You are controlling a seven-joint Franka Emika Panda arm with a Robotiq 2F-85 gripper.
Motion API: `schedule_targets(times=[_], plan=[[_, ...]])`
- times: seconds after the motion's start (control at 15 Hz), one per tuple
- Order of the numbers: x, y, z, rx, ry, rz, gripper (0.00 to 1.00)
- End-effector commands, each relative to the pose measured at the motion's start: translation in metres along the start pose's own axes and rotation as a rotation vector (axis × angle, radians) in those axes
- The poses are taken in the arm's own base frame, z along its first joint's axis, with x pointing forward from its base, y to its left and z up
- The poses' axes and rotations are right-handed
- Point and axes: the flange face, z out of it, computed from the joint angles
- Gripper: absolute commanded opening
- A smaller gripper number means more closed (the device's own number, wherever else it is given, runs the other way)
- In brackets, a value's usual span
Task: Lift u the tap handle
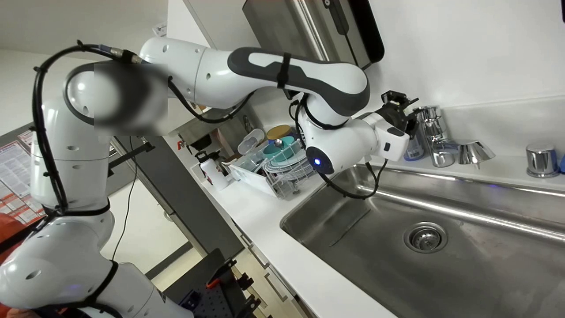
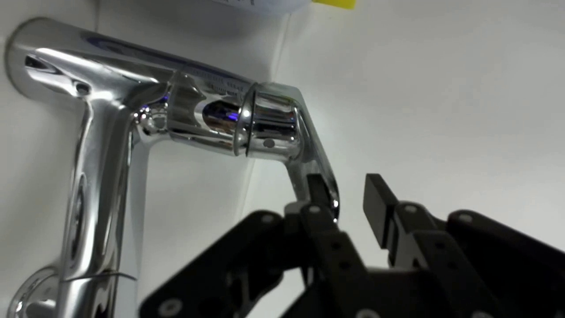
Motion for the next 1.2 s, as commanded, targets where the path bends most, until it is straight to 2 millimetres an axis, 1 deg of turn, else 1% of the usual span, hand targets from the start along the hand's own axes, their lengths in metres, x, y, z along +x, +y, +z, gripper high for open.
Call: schedule_targets(times=[0.0,0.13,0.2,0.53,0.6,0.73,1.0,1.13], plan=[[0.001,-0.014,-0.001,-0.005,0.006,-0.027,0.01],[0.001,-0.016,-0.004,-0.011,0.006,-0.037,0.0],[0.0,-0.017,-0.004,-0.012,0.005,-0.04,0.02],[-0.005,-0.034,-0.008,-0.037,-0.017,-0.067,0.02],[-0.011,-0.041,-0.009,-0.057,-0.024,-0.071,0.02],[-0.015,-0.052,-0.01,-0.103,-0.03,-0.09,0.02],[-0.016,-0.077,-0.01,-0.185,-0.042,-0.119,0.02],[-0.013,-0.085,-0.009,-0.213,-0.04,-0.129,0.02]])
